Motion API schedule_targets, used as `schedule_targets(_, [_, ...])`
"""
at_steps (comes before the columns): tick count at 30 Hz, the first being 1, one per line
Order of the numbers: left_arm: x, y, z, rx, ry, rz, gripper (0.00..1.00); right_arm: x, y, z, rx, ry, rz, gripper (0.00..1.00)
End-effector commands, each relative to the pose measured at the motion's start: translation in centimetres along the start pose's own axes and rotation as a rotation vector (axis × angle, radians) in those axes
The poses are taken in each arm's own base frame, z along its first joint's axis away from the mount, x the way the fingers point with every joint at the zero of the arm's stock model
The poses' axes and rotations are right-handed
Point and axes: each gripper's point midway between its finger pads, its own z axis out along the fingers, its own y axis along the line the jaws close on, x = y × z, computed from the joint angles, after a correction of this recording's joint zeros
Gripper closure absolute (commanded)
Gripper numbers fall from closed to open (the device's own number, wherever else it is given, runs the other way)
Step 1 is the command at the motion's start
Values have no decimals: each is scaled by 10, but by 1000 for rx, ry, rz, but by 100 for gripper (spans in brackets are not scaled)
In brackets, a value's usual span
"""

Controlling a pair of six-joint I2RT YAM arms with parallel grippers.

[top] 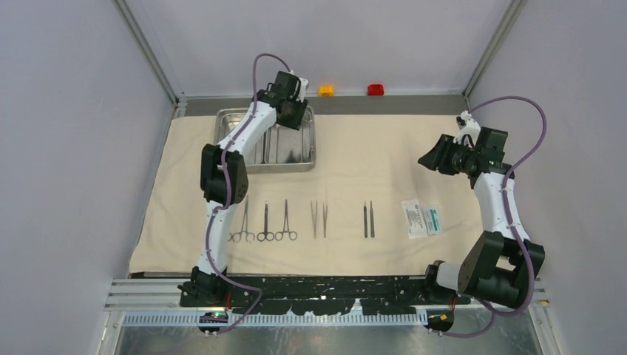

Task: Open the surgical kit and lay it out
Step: Adjust the medical item in the container.

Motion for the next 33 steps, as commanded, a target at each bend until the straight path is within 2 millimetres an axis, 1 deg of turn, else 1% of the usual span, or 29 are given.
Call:
schedule_targets(1, [13,-25,0,135,45,39,54,-10,-4,0,4,-2,-41,55])
schedule_targets(5, [26,-27,6,149,80,46,49,-4,-6,5,-17,29,-51,55])
schedule_targets(9, [32,-27,9,160,97,75,44,2,-7,10,-40,64,-44,55])
schedule_targets(13, [41,-27,17,149,121,81,41,7,-12,16,-42,95,-33,56])
schedule_targets(18, [57,-25,35,88,160,116,41,16,-19,25,-48,134,-8,56])
schedule_targets(27, [69,-36,54,85,185,119,40,19,-23,30,-50,156,4,56])
schedule_targets(33, [77,-25,63,12,198,127,41,20,-22,33,-63,164,16,56])
